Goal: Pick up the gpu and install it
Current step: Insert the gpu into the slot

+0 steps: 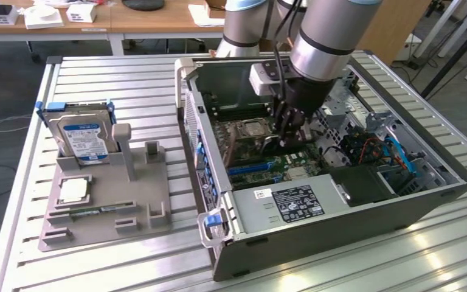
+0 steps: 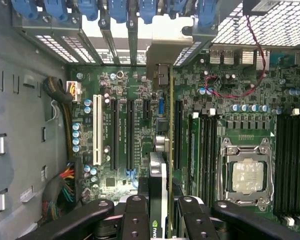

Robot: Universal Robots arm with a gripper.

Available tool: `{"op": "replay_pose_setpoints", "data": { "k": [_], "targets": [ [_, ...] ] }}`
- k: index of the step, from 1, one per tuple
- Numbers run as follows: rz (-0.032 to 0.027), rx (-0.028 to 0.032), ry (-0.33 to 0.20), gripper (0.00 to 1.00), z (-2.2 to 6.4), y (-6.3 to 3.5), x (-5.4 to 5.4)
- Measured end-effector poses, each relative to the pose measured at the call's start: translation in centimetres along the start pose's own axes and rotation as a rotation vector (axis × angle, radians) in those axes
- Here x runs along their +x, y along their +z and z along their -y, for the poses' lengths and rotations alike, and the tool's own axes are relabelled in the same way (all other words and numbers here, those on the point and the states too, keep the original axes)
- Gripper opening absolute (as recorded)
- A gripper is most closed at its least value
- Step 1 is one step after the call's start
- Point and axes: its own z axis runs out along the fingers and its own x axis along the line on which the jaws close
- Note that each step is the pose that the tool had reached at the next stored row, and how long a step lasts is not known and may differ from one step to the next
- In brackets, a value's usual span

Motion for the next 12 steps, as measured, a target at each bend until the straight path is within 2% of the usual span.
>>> {"op": "replay_pose_setpoints", "data": {
  "k": [7,10,12],
  "targets": [
    [0.0001,0.0016,-0.002,0.27,-0.23,0.16,0.01],
    [0.0003,0.0164,-0.003,0.27,-0.65,0.33,0.02],
    [0.0001,0.0186,-0.003,0.27,-0.68,0.38,0.03]
  ]
}}
